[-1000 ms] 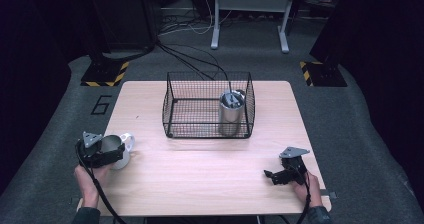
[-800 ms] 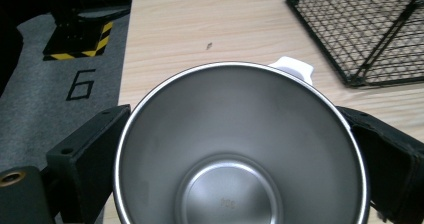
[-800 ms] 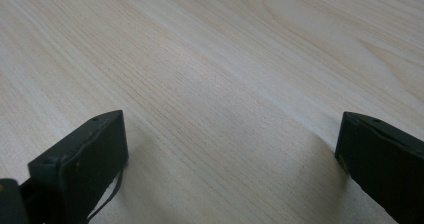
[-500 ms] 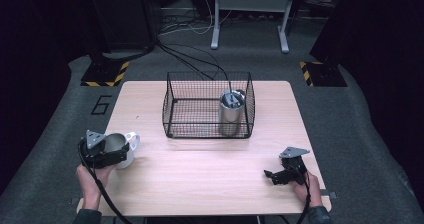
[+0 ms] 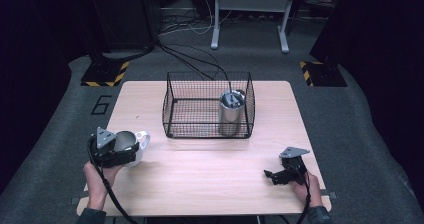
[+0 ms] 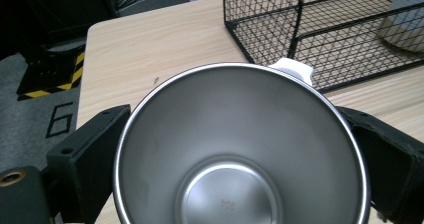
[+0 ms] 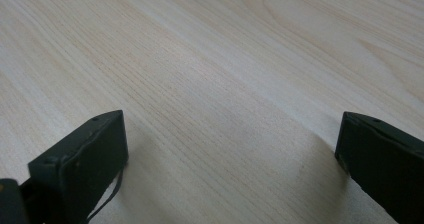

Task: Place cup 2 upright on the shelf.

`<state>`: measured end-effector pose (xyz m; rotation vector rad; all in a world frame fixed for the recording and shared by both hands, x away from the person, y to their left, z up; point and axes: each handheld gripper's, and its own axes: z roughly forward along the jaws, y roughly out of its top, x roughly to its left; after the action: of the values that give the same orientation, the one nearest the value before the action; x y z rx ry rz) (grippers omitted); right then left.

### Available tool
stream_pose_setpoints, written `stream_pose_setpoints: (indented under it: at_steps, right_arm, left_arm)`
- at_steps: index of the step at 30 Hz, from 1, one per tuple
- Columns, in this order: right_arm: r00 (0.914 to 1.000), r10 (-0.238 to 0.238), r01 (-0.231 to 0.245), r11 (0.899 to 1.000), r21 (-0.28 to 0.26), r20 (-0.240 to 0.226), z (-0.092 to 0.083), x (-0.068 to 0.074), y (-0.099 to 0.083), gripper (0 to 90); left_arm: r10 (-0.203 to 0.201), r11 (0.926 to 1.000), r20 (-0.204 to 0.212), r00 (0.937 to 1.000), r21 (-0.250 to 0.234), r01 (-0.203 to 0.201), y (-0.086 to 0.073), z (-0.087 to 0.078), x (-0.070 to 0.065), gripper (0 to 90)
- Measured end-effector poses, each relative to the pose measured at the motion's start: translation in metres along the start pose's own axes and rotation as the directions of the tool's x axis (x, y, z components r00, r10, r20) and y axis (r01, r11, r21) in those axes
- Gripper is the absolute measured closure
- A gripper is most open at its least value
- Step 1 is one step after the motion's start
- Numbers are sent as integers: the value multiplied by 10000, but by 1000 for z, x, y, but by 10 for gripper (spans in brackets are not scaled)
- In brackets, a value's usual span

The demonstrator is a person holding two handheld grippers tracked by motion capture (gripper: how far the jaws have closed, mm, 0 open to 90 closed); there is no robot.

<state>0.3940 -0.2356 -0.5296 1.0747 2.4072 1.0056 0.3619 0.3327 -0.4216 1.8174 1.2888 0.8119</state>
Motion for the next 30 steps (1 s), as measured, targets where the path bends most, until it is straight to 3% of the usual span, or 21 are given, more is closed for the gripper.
stream_pose_setpoints:
  at_steps: [16, 30]
  right_arm:
    - [10000, 0, 0, 10000, 4, 1, 0, 0, 0, 0]
    - [10000, 2, -2, 10000, -4, 5, 0, 0, 0, 0]
  left_arm:
    - [454, 9990, 518, 9976, -18, -454, 9, -1, -18, 58]
    - [937, 9956, 1152, 9889, -62, -936, 20, 2, -37, 58]
